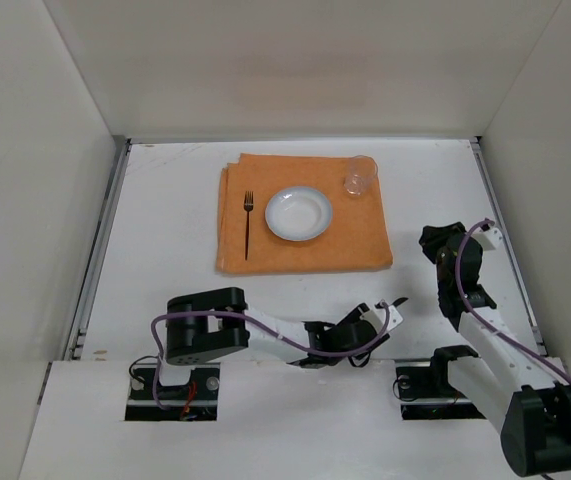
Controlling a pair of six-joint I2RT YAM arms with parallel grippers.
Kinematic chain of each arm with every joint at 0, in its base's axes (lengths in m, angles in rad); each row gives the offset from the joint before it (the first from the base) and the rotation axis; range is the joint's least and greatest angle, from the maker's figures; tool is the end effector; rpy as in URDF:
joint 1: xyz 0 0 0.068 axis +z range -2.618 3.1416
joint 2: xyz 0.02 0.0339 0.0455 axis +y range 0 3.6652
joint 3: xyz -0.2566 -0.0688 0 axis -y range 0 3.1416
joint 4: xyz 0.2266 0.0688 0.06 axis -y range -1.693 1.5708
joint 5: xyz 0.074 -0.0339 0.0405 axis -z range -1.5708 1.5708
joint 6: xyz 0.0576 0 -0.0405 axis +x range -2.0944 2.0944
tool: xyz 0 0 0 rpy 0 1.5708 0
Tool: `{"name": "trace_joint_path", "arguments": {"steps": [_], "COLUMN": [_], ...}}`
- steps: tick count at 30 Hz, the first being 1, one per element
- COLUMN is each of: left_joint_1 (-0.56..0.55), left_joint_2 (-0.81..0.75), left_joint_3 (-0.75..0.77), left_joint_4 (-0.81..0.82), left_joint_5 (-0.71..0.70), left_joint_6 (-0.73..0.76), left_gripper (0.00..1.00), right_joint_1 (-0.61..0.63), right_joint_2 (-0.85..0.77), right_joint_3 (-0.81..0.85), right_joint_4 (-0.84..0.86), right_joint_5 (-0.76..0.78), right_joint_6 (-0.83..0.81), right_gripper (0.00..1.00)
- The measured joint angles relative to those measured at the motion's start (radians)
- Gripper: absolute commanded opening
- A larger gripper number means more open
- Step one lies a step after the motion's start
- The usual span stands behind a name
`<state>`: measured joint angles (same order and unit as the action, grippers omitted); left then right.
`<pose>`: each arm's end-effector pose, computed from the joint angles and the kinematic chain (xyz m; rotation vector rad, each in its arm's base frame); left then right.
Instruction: Set the dinner table for one person
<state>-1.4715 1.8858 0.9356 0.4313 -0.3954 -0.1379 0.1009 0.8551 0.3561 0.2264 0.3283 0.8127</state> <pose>0.0608 -0.3864 0.1450 1.0984 1.7874 -0.5823 0.2039 0.0020 0.2168 0.8521 1.6329 0.3400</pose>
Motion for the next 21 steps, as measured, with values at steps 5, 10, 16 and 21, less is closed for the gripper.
{"name": "trace_joint_path", "arguments": {"steps": [5,10,16,21], "left_joint_1": [0.014,0.034,0.045,0.045], "left_joint_2": [0.011,0.037,0.056,0.041], "left_joint_3": [0.008,0.026,0.042,0.03], "left_joint_4": [0.012,0.04,0.059,0.05], "left_joint_5": [-0.001,0.003,0.029,0.03], "left_joint_6": [0.003,0.005,0.006,-0.005], "left_gripper": [0.39,0.25,0.08,0.06], "right_joint_1": [0.0,0.0,0.0,0.0], "right_joint_2": [-0.003,0.001,0.003,-0.011], "right_joint_3": [0.0,0.0,0.0,0.0], "right_joint_4": [0.004,0.01,0.011,0.011], "right_joint_5": [-0.003,-0.011,-0.016,-0.016], "right_joint_6": [0.0,0.0,0.003,0.005], "right_gripper": [0.34,0.34,0.45,0.5]}}
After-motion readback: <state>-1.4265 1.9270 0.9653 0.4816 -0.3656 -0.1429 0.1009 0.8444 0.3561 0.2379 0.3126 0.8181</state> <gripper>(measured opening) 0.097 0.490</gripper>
